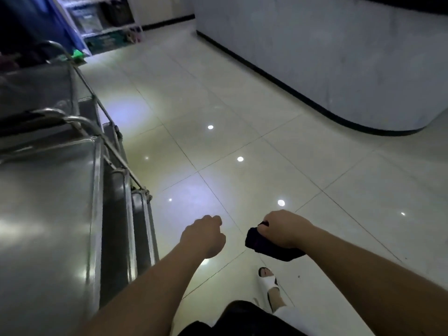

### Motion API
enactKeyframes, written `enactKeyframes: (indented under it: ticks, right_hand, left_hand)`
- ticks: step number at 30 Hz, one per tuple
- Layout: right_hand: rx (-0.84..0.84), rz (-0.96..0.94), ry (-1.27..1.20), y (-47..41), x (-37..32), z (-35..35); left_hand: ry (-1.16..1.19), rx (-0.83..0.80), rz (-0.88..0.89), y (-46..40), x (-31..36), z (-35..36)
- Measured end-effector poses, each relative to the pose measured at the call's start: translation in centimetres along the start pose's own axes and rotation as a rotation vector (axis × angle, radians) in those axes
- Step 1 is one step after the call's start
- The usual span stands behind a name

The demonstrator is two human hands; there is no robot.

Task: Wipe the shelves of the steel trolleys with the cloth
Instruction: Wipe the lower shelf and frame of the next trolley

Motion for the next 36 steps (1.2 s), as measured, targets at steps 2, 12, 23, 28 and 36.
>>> enactKeyframes:
  ticks: [2, 12, 23, 28, 36]
  right_hand:
    - [-0.011, -0.071, 0.057, -3.2, -1.2, -2.1]
    - [-0.099, -0.471, 0.426, -10.7, -12.9, -6.0]
    - [-0.15, -0.805, 0.697, -7.1, -28.2, 0.0]
    - [-0.167, -0.893, 0.809, -6.5, -31.9, 2.0]
    - [-0.256, -1.108, 0.994, -7.2, -38.7, 5.3]
  left_hand:
    - [0.049, 0.047, -0.098, -1.1, -1.1, -1.0]
    - [0.391, 0.216, -0.574, 3.6, -5.2, 0.3]
    - [0.566, 0.311, -0.901, 11.6, -13.6, 3.1]
    - [0.623, 0.327, -0.996, 13.5, -15.7, 3.9]
    - [0.829, 0.473, -1.207, 14.2, -16.8, 5.2]
Point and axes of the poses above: each hand's wrist, its own y-axis away from the middle knuckle, its own z-axis out of the palm, x = y × z, the point moved 7 cm from there along -y, towards the middle knuckle, and after that the axes turned 12 degrees about z, right-handed, at the moved point
